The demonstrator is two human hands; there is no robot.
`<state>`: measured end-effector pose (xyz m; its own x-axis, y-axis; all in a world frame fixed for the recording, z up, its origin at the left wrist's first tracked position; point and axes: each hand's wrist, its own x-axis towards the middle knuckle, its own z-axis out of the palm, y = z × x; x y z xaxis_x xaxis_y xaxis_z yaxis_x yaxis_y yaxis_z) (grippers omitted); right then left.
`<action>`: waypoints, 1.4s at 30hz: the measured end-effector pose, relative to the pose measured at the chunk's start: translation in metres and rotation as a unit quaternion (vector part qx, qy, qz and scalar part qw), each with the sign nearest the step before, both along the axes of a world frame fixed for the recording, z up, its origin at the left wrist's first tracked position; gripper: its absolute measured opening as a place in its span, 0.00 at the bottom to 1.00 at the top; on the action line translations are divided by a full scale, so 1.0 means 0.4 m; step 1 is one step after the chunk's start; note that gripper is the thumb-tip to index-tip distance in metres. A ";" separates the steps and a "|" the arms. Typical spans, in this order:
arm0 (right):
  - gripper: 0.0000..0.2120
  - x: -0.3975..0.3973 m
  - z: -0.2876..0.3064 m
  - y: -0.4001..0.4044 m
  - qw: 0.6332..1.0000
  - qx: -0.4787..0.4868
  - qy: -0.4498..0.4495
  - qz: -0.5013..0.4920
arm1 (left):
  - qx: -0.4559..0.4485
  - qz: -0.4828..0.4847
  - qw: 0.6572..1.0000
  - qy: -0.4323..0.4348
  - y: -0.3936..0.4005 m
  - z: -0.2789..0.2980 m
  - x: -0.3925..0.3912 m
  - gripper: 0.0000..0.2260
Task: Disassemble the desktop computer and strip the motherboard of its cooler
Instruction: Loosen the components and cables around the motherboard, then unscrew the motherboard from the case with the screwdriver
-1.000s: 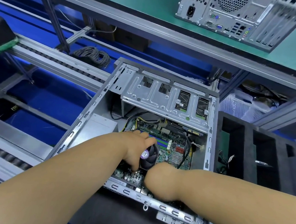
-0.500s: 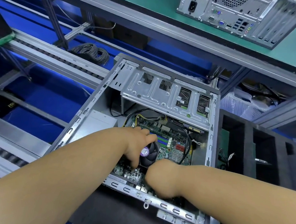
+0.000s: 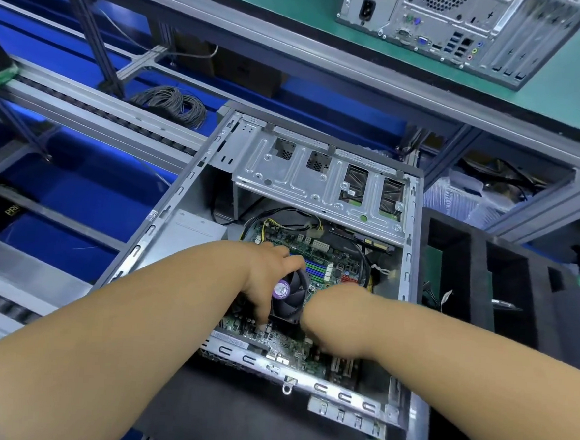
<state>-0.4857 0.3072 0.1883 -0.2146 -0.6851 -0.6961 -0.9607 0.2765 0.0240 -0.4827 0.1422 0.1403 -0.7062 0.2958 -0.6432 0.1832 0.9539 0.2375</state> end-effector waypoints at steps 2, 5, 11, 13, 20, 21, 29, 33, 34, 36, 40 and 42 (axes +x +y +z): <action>0.05 -0.013 0.042 0.014 0.998 -0.054 0.009 -0.041 | 0.015 0.012 1.000 -0.009 -0.001 0.004 -0.001 0.49; 0.08 -0.036 0.105 0.052 0.973 -0.184 0.024 -0.140 | 0.067 0.053 0.996 -0.013 0.001 0.022 0.005 0.46; 0.04 -0.064 0.139 0.186 0.803 -0.438 0.020 -0.404 | 0.238 0.180 0.945 0.133 0.017 0.080 0.039 0.21; 0.04 -0.057 0.115 0.230 0.738 -0.487 0.019 -0.467 | 0.270 0.204 0.927 0.162 0.029 0.104 0.054 0.13; 0.05 -0.011 -0.075 0.382 0.647 -0.439 0.035 -0.623 | 0.294 0.183 0.910 0.227 0.112 0.132 0.114 0.04; 0.05 -0.002 -0.106 0.397 0.654 -0.404 0.032 -0.639 | 0.287 0.175 0.912 0.233 0.122 0.130 0.121 0.04; 0.09 0.091 -0.229 0.402 0.748 -0.174 -0.018 -0.640 | 0.248 0.199 0.913 0.256 0.159 0.102 0.176 0.03; 0.22 0.105 -0.241 0.386 0.786 -0.102 0.004 -0.610 | 0.244 0.214 0.912 0.250 0.171 0.087 0.194 0.03; 0.24 0.105 -0.244 0.384 0.790 -0.083 0.013 -0.607 | 0.240 0.214 0.914 0.248 0.175 0.085 0.199 0.04; 0.20 0.103 -0.248 0.382 0.790 -0.066 0.013 -0.610 | 0.235 0.212 0.915 0.250 0.180 0.083 0.207 0.04; 0.08 0.085 -0.238 0.407 0.717 -0.159 -0.017 -0.678 | 0.237 0.233 0.907 0.258 0.177 0.096 0.222 0.04; 0.07 0.061 -0.207 0.431 0.654 -0.249 -0.045 -0.713 | 0.224 0.245 0.906 0.262 0.173 0.108 0.230 0.04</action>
<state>-0.4615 0.4794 0.1057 -0.8562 0.0209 -0.5162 0.2916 0.8443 -0.4496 -0.3906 0.2115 0.1836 -0.9971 0.0134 -0.0746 -0.0362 0.7807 0.6238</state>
